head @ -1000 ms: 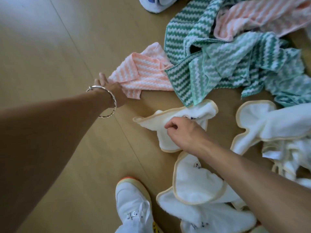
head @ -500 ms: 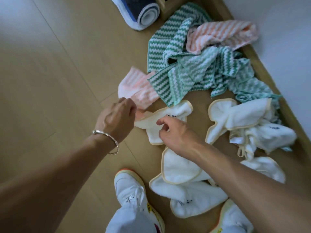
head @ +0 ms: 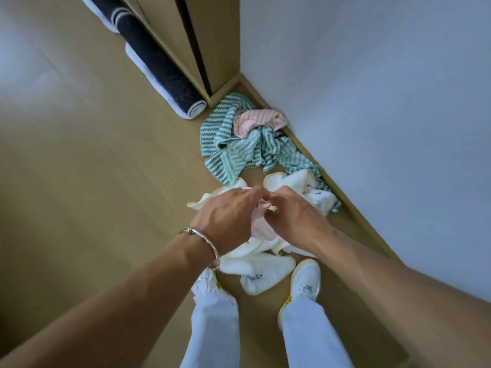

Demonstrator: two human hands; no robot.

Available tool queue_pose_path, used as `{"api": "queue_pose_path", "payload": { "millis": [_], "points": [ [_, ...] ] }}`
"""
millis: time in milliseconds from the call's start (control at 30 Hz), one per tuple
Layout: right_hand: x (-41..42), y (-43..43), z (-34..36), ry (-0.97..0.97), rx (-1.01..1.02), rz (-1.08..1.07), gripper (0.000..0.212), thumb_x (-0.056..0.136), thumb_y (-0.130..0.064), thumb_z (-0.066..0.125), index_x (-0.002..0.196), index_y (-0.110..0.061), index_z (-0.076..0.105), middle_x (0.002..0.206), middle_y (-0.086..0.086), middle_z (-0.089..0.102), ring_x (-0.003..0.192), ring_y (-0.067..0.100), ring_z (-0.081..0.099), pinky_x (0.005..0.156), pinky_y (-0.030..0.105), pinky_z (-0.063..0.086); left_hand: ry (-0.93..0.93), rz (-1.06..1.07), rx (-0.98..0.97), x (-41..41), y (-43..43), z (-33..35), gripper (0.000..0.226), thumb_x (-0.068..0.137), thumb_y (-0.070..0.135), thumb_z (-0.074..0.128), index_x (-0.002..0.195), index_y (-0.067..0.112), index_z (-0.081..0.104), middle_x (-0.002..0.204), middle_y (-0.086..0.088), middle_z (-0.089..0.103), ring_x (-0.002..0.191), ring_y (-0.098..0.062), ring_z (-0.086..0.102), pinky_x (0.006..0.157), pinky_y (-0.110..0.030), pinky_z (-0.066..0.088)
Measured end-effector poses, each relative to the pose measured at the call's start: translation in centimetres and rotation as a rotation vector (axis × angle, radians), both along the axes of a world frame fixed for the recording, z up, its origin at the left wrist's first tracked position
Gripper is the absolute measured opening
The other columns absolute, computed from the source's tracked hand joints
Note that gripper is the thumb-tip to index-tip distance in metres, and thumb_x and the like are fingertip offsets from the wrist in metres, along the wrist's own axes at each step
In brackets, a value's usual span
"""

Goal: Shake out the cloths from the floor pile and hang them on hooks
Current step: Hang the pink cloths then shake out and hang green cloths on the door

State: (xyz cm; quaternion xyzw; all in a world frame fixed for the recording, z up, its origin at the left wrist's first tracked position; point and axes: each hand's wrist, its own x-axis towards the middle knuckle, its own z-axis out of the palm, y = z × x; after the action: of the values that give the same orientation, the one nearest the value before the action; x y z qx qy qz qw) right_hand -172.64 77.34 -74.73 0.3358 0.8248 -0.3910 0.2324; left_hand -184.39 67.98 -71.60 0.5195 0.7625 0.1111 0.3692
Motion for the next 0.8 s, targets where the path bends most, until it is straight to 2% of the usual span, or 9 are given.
{"api": "queue_pose_path", "payload": {
  "millis": [100,167,200,267,367,533,633,700,800],
  "points": [
    [2.8,1.5,7.5,-0.089,0.035,0.106,0.027,0.097,-0.03,0.04,0.099,-0.021,0.065,0.106,0.006,0.056,0.1,0.025,0.059,0.082,0.038,0.049,-0.016,-0.06,0.02,1.5,0.7,7.4,0.041,0.088,0.006,0.044,0.126,0.022,0.051,0.117,0.001,0.059,0.105,-0.022,0.056,0.077,-0.037,0.048],
    [3.9,2.9,13.4,-0.107,0.039,0.126,0.028,0.097,-0.03,0.039,0.073,-0.022,0.051,0.097,0.005,0.055,0.093,0.024,0.057,0.076,0.038,0.047,-0.025,-0.079,0.029,1.8,1.4,12.5,0.042,0.085,0.0,0.046,0.124,0.015,0.055,0.113,-0.005,0.06,0.1,-0.028,0.058,0.078,-0.041,0.049],
    [4.3,3.7,16.6,-0.129,0.046,0.155,0.03,0.098,-0.029,0.039,0.069,-0.022,0.043,0.093,0.005,0.053,0.091,0.024,0.055,0.074,0.036,0.045,-0.014,-0.088,0.015,1.8,1.9,15.0,0.042,0.084,-0.002,0.046,0.122,0.012,0.057,0.112,-0.007,0.06,0.099,-0.029,0.058,0.08,-0.04,0.049],
    [4.5,5.1,22.8,-0.175,0.059,0.22,0.025,0.098,-0.027,0.039,0.077,-0.016,0.047,0.096,0.009,0.054,0.094,0.025,0.055,0.075,0.033,0.04,0.057,-0.113,-0.021,1.8,3.1,20.0,0.039,0.084,-0.002,0.044,0.117,0.011,0.06,0.11,-0.009,0.06,0.101,-0.029,0.057,0.083,-0.038,0.048],
    [4.2,6.7,31.2,-0.187,0.099,0.282,0.027,0.099,-0.026,0.039,0.102,-0.009,0.06,0.111,0.013,0.059,0.106,0.028,0.057,0.078,0.03,0.038,0.225,-0.167,-0.016,1.5,4.7,27.5,0.032,0.085,0.005,0.044,0.109,0.014,0.062,0.105,-0.008,0.06,0.102,-0.028,0.056,0.083,-0.038,0.048],
    [5.1,8.0,42.3,-0.102,0.211,0.291,0.03,0.098,-0.025,0.039,0.109,-0.009,0.062,0.117,0.013,0.059,0.107,0.028,0.056,0.077,0.028,0.037,0.459,-0.233,0.038,1.1,6.1,38.9,0.027,0.082,0.007,0.045,0.101,0.018,0.062,0.1,0.0,0.057,0.102,-0.021,0.055,0.076,-0.031,0.046],
    [6.3,8.4,48.0,-0.061,0.231,0.306,0.032,0.098,-0.029,0.041,0.108,-0.007,0.062,0.114,0.009,0.058,0.107,0.027,0.056,0.084,0.033,0.043,0.598,-0.227,0.041,0.6,6.1,44.7,0.019,0.084,0.011,0.048,0.094,0.019,0.062,0.091,0.003,0.055,0.096,-0.018,0.058,0.069,-0.027,0.043],
    [6.9,9.2,51.3,-0.001,0.265,0.274,0.032,0.098,-0.031,0.042,0.105,-0.007,0.061,0.11,0.006,0.057,0.102,0.024,0.056,0.087,0.037,0.045,0.654,-0.184,0.066,0.1,6.2,47.7,0.018,0.086,0.012,0.047,0.093,0.018,0.061,0.093,0.002,0.057,0.094,-0.019,0.059,0.07,-0.029,0.046],
    [7.3,9.9,55.7,0.103,0.363,0.176,0.026,0.095,-0.027,0.045,0.077,-0.011,0.056,0.089,-0.003,0.051,0.085,0.019,0.052,0.07,0.031,0.043,0.643,-0.102,0.136,-0.6,6.9,51.0,0.023,0.087,0.012,0.04,0.093,0.018,0.061,0.092,0.002,0.058,0.093,-0.022,0.06,0.074,-0.033,0.051]
  ]
}}
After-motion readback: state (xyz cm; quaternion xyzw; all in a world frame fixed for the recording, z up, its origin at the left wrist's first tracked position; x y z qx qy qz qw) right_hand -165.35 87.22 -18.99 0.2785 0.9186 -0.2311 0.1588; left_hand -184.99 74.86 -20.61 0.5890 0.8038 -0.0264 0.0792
